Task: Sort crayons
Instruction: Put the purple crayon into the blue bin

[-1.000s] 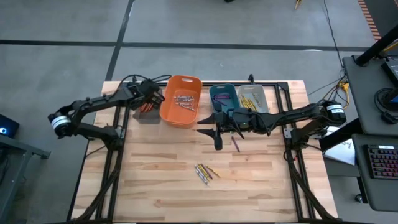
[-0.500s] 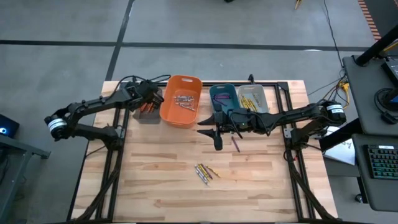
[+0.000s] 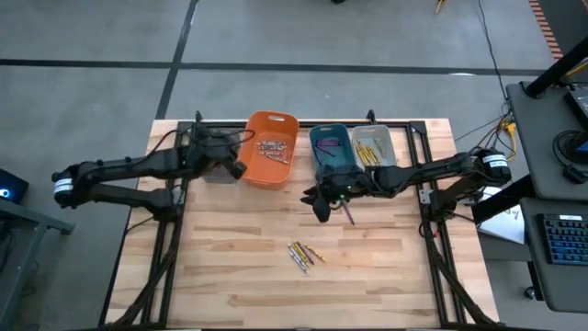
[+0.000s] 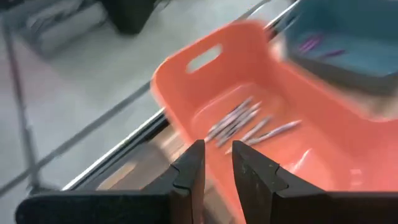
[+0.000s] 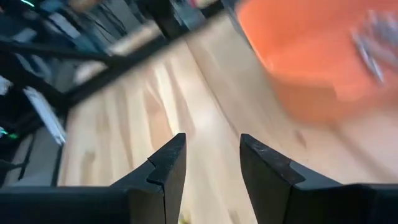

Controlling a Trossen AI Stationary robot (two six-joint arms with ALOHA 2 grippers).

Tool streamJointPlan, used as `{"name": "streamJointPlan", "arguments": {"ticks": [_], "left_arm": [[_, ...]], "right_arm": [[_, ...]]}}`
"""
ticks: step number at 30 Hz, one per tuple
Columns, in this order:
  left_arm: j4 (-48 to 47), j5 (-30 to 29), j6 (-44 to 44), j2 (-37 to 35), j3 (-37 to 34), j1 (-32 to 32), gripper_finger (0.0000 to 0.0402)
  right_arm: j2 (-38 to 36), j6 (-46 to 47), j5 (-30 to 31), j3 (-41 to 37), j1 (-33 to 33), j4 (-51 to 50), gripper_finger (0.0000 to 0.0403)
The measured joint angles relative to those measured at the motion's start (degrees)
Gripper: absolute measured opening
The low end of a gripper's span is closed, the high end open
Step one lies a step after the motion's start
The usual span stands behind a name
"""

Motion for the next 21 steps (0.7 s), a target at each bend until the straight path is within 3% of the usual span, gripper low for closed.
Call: {"name": "streamJointPlan", "arguments": {"ticks": [14, 21], "left_arm": [[5.6, 0.0, 2.7, -7.1, 0.0, -17.5, 0.0064], [7.7, 0.0, 2.7, -7.3, 0.0, -23.5, 0.0064]], "right_arm": [[1.2, 21.5, 1.0, 3.1, 0.5, -46.8, 0.0139], [3.0, 25.9, 0.8, 2.7, 1.1, -50.5, 0.0139]]}}
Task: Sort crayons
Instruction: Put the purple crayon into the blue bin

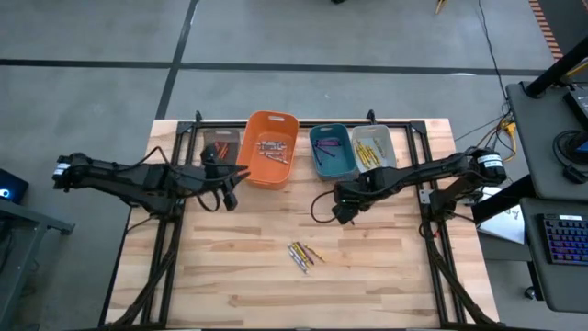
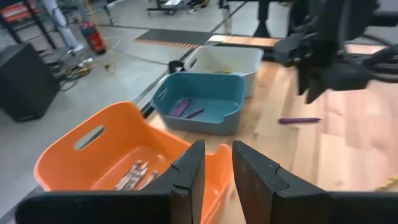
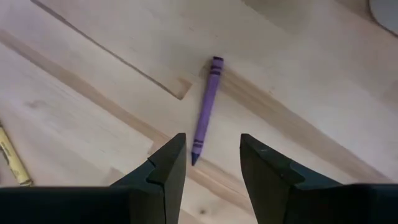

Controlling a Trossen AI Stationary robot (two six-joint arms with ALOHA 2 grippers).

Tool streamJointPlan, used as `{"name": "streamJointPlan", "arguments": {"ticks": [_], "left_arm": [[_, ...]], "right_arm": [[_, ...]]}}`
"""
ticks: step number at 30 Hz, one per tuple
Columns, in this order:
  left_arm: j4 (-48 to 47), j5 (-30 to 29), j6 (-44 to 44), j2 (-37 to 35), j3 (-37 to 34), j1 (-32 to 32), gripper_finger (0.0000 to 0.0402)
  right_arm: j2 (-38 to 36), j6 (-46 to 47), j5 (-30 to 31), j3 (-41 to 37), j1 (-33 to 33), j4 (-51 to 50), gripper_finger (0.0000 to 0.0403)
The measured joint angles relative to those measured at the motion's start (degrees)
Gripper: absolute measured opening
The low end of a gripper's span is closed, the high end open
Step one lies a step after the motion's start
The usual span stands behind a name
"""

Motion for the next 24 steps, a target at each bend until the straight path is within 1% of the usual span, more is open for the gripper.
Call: {"name": "streamJointPlan", "arguments": {"ticks": [6, 16, 20, 24], "left_arm": [[2.0, 0.0, 1.5, 0.0, 0.0, -1.1, 0.0064], [2.3, 0.0, 1.8, 0.0, 0.0, -1.1, 0.0064], [2.1, 0.0, 1.7, 0.0, 0.0, -1.1, 0.0064], [2.1, 0.0, 1.7, 0.0, 0.0, -1.1, 0.0064]], "right_arm": [[3.3, 1.3, 0.0, 0.0, 1.3, 1.1, 0.0139], [12.6, -3.8, 0.0, 2.6, 1.3, 1.7, 0.0137], [15.1, -5.5, 0.0, 4.1, 1.3, 1.7, 0.0122], [16.4, -7.1, -0.5, 4.8, 1.3, 1.7, 0.0091]]}}
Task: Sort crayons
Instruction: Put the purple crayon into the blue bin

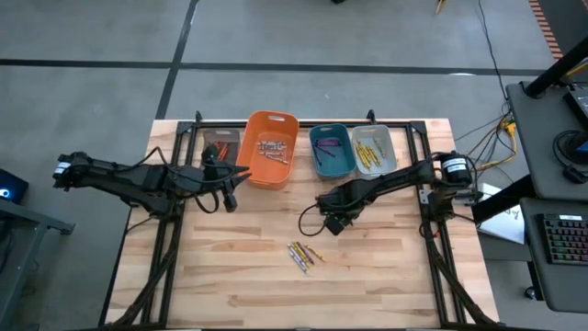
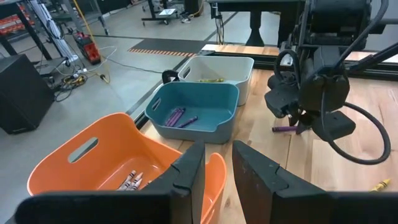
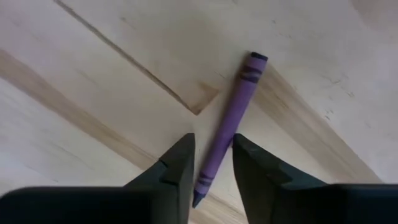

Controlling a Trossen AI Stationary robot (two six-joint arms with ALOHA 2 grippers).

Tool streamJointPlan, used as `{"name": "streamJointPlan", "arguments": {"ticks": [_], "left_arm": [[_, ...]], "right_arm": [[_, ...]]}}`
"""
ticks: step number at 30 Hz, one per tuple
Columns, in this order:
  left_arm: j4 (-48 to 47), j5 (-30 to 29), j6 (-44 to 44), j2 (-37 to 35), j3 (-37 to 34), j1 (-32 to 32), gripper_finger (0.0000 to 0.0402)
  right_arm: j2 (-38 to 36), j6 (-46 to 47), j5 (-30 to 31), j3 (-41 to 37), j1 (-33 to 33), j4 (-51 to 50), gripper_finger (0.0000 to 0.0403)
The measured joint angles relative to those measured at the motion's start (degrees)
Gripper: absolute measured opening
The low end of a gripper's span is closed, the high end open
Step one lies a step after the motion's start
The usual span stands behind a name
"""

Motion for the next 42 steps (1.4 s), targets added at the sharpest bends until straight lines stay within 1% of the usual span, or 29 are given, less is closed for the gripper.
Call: {"name": "streamJointPlan", "arguments": {"ticks": [7, 13, 16, 21, 26, 30, 33, 37, 42], "left_arm": [[0.0, 0.0, 0.0, 0.0, 0.0, 0.0, 0.0064], [0.0, 0.0, -0.2, 0.0, 0.0, 0.0, 0.0064], [0.0, 0.0, -1.1, 0.0, 0.0, 0.0, 0.0064], [0.0, 0.0, -2.2, 0.0, 0.0, 0.0, 0.0064], [0.2, 0.0, -2.6, 0.0, 0.0, 0.0, 0.0064], [0.2, 0.0, -3.0, 0.1, 0.0, 0.0, 0.0064], [0.2, 0.1, -3.4, 0.2, 0.0, 0.0, 0.0064], [0.2, 0.1, -4.1, 0.2, 0.0, 0.0, 0.0064], [0.2, 0.2, -4.1, 0.2, 0.0, 0.0, 0.0064]], "right_arm": [[0.6, -2.2, -1.5, 0.2, 0.0, 0.1, 0.0017], [-0.9, -4.2, -1.7, 0.1, 0.0, -0.4, 0.0012], [-2.7, -6.0, -1.7, 1.6, 0.0, -1.9, 0.0011], [-5.5, -9.7, -1.7, 6.9, 0.0, -5.7, 0.0011], [-7.3, -15.0, 0.4, 16.4, -1.1, -10.7, 0.0011], [-6.9, -19.7, 5.0, 24.8, -3.9, -16.0, 0.0011], [-6.9, -24.0, 5.5, 28.6, -7.2, -17.4, 0.0011], [-6.8, -27.1, 5.5, 30.8, -12.4, -19.2, 0.0011], [-6.8, -29.2, 5.5, 30.3, -19.8, -18.9, 0.0011]]}}
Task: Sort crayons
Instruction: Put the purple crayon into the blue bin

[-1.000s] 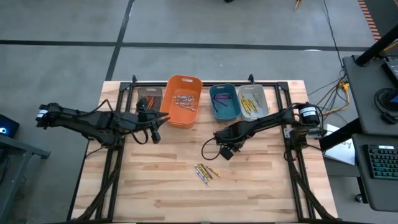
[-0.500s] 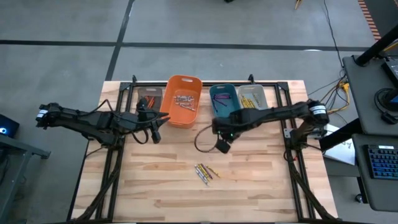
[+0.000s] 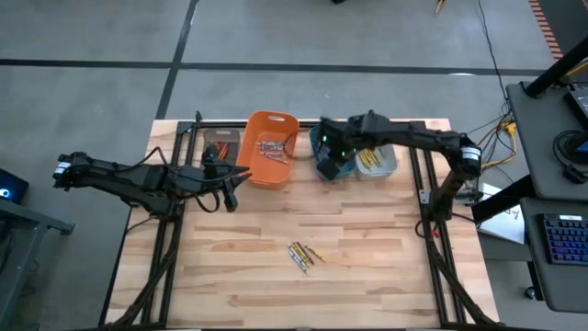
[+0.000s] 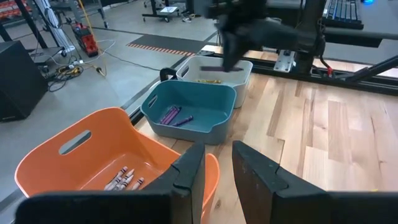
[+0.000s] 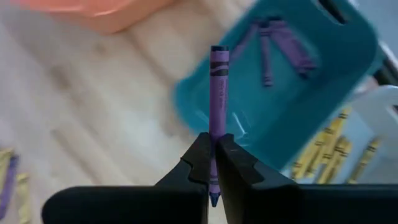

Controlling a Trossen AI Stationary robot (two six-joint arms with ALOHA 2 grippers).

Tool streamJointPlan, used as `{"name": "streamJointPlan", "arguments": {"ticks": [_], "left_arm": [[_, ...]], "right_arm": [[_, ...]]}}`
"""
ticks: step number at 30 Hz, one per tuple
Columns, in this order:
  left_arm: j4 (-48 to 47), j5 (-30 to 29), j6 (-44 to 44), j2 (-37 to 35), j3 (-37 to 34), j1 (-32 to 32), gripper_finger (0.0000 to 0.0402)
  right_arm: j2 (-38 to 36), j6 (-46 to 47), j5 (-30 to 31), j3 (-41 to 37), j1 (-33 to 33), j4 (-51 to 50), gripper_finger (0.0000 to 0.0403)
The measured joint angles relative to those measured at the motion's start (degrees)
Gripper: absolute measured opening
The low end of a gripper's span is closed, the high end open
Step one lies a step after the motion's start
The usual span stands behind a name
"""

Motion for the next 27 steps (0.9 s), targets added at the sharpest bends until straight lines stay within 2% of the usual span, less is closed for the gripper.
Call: {"name": "streamJointPlan", "arguments": {"ticks": [9, 20, 27], "left_arm": [[0.1, 0.0, 0.5, 0.0, 0.0, 0.0, 0.0064], [0.2, -0.1, 0.6, 0.0, 0.0, 0.0, 0.0064], [0.2, -0.1, 0.6, 0.0, 0.0, 0.0, 0.0064]], "right_arm": [[2.0, -2.4, -0.9, -2.4, -11.1, 6.1, 0.0011], [13.9, -5.8, -1.1, -2.2, -15.7, 8.6, 0.0011], [18.1, -8.8, -1.0, -2.1, -16.9, 8.9, 0.0011]]}}
